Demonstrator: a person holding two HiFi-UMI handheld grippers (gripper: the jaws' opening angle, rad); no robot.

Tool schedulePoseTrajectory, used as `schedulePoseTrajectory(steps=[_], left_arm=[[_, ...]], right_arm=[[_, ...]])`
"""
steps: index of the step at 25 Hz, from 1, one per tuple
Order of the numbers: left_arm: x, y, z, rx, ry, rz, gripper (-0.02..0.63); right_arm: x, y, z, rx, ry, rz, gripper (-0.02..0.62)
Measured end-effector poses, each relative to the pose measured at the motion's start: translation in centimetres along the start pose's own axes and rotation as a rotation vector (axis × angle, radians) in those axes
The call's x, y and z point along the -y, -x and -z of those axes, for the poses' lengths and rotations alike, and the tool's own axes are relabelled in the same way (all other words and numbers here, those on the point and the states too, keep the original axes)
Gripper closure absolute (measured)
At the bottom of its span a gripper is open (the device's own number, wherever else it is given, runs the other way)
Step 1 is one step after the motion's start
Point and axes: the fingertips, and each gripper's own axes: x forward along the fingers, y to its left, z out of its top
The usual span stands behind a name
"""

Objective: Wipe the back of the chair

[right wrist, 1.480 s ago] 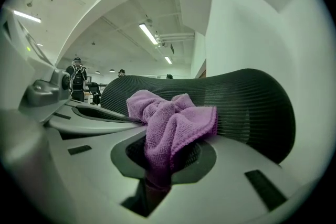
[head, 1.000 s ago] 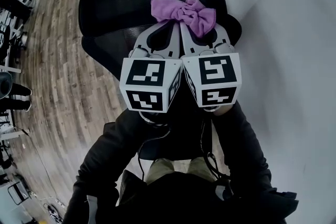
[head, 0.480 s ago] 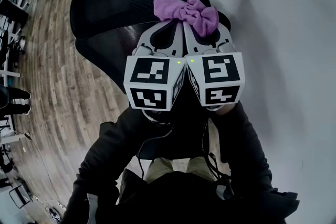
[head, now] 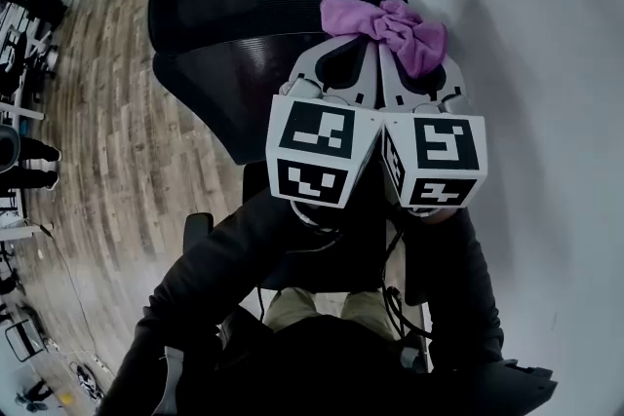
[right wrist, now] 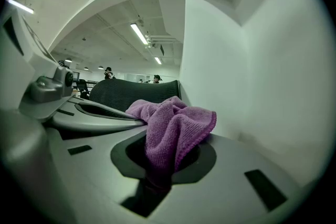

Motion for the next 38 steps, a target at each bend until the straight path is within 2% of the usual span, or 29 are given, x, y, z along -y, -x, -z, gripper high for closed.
schedulePoseTrajectory(steps=[7, 20, 25, 38], left_arm=[[-0.2, 0.1, 0.6, 0.009, 0.006, -0.001, 0.606], [-1.3, -1.5, 4.8, -0.044, 0.052, -0.002, 0.606], [-2.1, -1.8, 4.6, -0.029, 0.037, 0.000, 0.606], [-6.1, 0.2, 4.0, -0.020, 0.054, -0.057, 0.606]], right_arm=[[-0.4, -0.1, 0.5, 0.006, 0.017, -0.001, 0.528], [-0.9, -2.2, 5.0, -0.041, -0.022, -0.026, 0.529], [-1.1, -2.9, 4.6, -0.034, 0.007, -0.015, 0.529], [-4.2, -5.5, 2.5, -0.034, 0.023, -0.061, 0.529]])
